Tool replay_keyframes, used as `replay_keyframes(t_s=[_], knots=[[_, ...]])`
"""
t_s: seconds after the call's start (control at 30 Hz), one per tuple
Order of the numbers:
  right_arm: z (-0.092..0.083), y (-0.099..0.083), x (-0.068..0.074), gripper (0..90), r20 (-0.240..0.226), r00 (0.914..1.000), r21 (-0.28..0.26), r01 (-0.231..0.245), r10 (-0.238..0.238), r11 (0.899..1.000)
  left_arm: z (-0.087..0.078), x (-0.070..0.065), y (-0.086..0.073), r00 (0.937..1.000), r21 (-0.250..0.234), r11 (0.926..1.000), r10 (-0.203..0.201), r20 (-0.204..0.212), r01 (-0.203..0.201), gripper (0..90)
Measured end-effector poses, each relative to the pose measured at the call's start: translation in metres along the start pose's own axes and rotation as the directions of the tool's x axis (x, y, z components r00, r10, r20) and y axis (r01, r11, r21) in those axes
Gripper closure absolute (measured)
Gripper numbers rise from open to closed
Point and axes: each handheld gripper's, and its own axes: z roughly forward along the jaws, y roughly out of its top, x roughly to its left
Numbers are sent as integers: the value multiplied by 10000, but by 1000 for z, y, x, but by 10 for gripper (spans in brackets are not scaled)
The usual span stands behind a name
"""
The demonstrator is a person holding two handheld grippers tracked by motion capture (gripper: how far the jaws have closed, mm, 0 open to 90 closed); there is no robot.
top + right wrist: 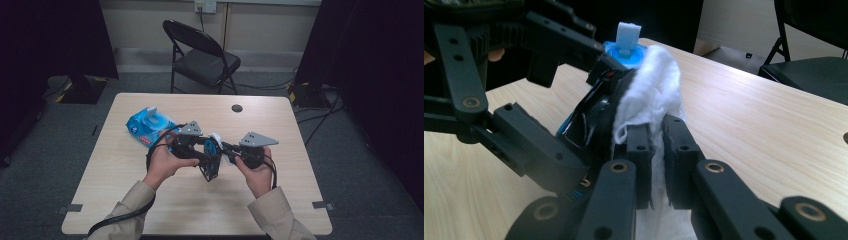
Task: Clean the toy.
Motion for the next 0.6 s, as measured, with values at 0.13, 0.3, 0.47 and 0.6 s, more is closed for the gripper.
replay_keyframes(t_s=[0.13,0.3,0.47,0.6], knots=[[4,-5,-1,838,-89,9999,158,-83,84,9998,-2,0,1,10000,-81,10000,-23,12,23,265],[12,-18,2,838,-153,9999,645,19,-10,9979,-4,1,2,10000,-114,9999,-13,-54,12,265],[21,-30,3,838,-237,9997,970,-32,55,9953,-6,2,1,9999,-147,9999,-33,-99,32,265],[26,-36,5,837,-252,9997,1236,34,-2,9923,-8,2,2,9999,-205,9998,-49,-112,47,265]])
